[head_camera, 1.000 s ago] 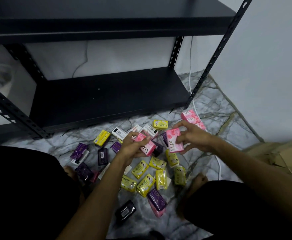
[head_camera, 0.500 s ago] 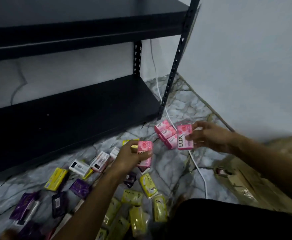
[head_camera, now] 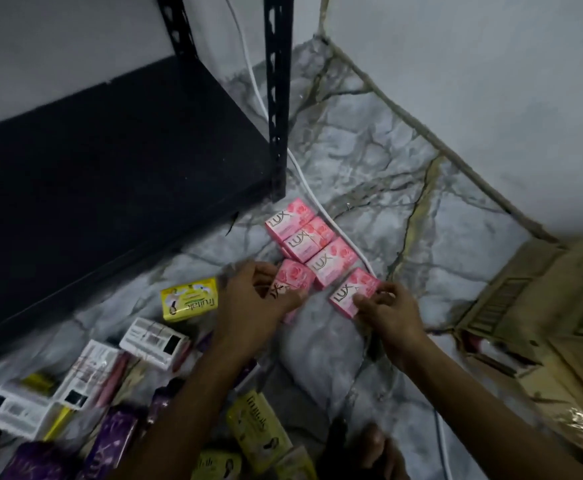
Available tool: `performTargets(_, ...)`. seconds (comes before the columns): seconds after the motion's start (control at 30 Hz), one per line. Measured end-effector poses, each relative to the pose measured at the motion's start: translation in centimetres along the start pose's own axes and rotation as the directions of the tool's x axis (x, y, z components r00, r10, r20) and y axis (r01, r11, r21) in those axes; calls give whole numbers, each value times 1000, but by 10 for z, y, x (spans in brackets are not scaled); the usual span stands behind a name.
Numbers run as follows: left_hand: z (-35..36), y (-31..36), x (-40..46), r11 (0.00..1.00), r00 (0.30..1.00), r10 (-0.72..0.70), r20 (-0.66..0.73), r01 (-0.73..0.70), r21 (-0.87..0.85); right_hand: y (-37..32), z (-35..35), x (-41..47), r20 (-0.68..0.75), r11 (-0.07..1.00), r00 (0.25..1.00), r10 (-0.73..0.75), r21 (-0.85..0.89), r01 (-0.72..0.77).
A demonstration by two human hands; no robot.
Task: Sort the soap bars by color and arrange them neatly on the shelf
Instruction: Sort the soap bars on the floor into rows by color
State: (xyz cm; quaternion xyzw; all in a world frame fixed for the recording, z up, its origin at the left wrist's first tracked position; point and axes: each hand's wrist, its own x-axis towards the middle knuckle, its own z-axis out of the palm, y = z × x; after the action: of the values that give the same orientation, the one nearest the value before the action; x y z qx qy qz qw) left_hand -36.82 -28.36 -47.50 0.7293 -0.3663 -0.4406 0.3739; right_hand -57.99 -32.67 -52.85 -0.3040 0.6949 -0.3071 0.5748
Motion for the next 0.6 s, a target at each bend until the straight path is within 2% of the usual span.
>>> performTargets(0.1,20,1,5,996,997,74,-7,-74,48,7,5,8,-74,989,994,-75,-135,64)
performTargets(0.23,42,6,1,981,988,149,33,-152,124,10,12,7,-112,901,970,-214,-407,151)
performTargets(0.33,55,10,-1,954,974,221,55,-228,193,10,8,2,-131,884,958,-253,-433,174)
performTargets(0.4,63,12,-3,935,963,258,77,-269,231,4,-1,-7,-138,936,959,-249,-287,202)
performTargets(0.47,71,15,-5,920,952,293,94,-307,242,-5,-9,-24,-40,986,985,-165,30,166)
performTargets(0.5,76,15,-5,913,944,314,103,-330,241,-9,-11,-33,35,977,990,-133,174,125)
performTargets(0.53,80,15,-6,905,936,332,119,-351,240,-10,-13,-38,75,962,989,-124,253,101)
performTargets(0.6,85,14,-5,891,920,341,196,-382,245,-7,-16,-39,36,944,992,-120,314,102)
